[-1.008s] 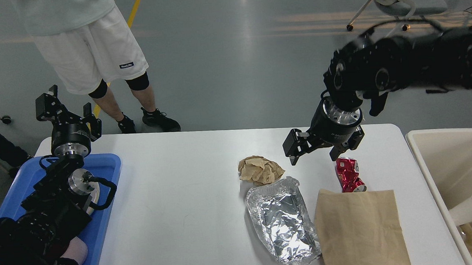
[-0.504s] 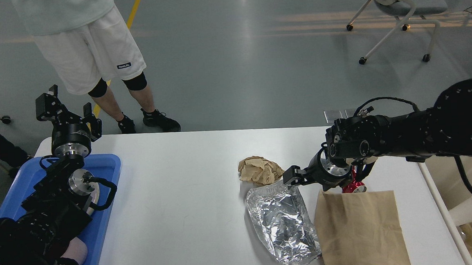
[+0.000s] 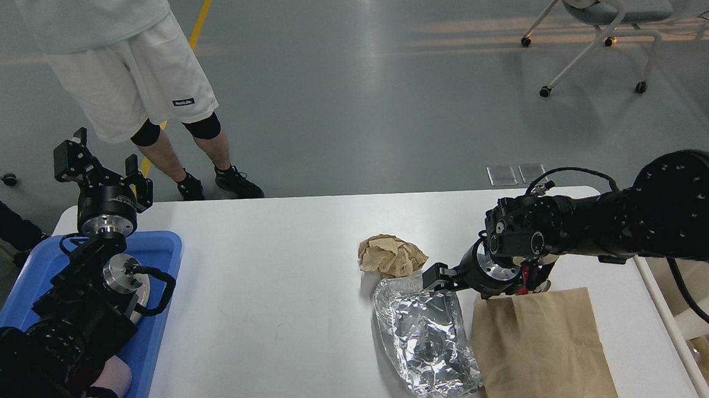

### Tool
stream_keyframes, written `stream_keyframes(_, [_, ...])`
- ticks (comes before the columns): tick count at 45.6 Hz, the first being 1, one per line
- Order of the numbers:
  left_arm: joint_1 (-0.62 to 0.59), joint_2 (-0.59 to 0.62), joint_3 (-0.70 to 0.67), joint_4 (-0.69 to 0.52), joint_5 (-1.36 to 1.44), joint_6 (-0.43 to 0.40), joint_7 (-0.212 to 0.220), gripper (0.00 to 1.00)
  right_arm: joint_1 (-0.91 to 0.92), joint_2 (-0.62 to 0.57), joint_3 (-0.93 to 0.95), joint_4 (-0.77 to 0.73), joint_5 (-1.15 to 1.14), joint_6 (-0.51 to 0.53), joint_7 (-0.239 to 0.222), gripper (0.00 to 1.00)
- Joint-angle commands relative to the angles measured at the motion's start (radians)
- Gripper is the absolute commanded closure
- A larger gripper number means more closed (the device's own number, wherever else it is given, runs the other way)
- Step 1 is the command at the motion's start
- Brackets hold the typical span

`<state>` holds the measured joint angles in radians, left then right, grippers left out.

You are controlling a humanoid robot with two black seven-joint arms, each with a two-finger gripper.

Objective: Tidy desktop
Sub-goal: 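Grasp the crumpled foil wrapper with the right gripper, then lift the foil and carry it over the white bin, release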

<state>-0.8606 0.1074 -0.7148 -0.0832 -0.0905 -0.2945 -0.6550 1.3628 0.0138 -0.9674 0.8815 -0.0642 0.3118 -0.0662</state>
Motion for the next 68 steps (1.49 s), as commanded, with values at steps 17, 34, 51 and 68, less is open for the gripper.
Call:
stream_keyframes(17, [0.0, 0.0, 0.0, 0.0, 0.0, 0.0, 0.0, 0.04, -0.065, 0.026, 0.009, -0.002, -0.015, -0.092, 0.011, 0.6])
stream_keyframes(34, [0.0, 0.0, 0.0, 0.0, 0.0, 0.0, 0.0, 0.04, -0.041, 0.026, 0.013, 0.014, -0.06, -0.083, 0.013, 1.0])
stream_keyframes(51, [0.0, 0.0, 0.0, 0.0, 0.0, 0.0, 0.0, 0.04, 0.057, -0.072, 0.05, 0.152, -0.101, -0.071, 0.014, 1.0])
stream_keyframes(68, [0.0, 0.0, 0.0, 0.0, 0.0, 0.0, 0.0, 0.04, 0.372, -0.368, 0.116, 0.214, -0.101, 0.164, 0.013, 1.0])
